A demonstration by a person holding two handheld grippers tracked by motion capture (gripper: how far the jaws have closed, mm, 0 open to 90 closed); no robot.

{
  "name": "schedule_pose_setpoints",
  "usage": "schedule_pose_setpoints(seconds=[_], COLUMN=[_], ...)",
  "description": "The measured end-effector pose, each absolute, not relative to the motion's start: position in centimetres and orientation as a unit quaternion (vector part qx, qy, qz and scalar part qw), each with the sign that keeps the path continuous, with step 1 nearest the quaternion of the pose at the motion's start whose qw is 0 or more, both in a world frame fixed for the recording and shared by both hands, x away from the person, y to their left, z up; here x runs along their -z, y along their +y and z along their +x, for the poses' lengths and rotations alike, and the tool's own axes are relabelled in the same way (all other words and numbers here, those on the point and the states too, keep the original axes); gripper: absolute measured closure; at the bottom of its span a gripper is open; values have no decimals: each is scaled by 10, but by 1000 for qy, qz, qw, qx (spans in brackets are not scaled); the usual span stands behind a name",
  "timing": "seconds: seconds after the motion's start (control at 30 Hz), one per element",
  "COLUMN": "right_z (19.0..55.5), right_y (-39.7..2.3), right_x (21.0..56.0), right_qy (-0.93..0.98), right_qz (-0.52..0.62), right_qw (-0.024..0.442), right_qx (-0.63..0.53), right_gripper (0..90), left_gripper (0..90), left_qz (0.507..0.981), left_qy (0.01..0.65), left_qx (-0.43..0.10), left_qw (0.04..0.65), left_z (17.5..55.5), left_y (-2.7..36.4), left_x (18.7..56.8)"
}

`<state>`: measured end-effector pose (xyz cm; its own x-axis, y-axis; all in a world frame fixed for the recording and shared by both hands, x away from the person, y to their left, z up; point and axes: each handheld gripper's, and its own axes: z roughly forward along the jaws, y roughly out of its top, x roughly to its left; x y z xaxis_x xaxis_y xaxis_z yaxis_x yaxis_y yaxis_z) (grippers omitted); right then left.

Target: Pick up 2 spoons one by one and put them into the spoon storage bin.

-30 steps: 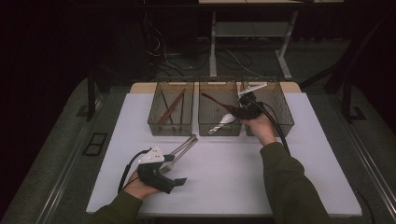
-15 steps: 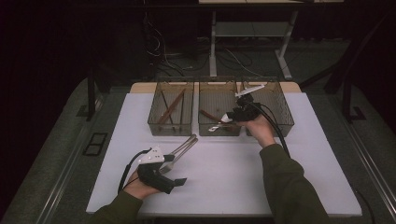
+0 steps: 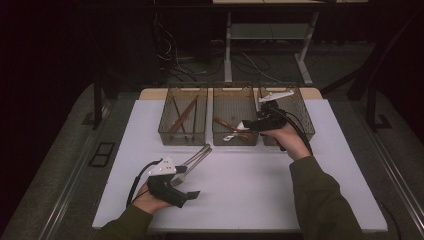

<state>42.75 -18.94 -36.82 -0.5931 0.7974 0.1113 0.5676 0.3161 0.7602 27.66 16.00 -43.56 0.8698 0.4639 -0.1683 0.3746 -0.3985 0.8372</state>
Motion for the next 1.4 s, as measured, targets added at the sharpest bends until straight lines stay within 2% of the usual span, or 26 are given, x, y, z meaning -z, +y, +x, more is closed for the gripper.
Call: schedule_pose_setpoints(seconds=[0.13, 0.37, 1.0, 1.4], right_z=[422, 408, 356, 329], right_y=[-195, -203, -229, -248], right_x=[365, 365, 380, 405], right_qy=[792, 791, 799, 798], right_qz=[424, 403, 374, 378], right_qw=[132, 136, 145, 145], right_qx=[-418, -439, -448, -447], right_gripper=[191, 147, 145, 146], left_gripper=[15, 15, 14, 15], left_qz=[836, 836, 836, 837], left_qy=[252, 251, 251, 249], left_qx=[-45, -45, -47, -47], left_qw=[486, 487, 486, 486], left_z=[277, 277, 276, 275], left_y=[160, 160, 160, 160], left_x=[436, 436, 435, 435])
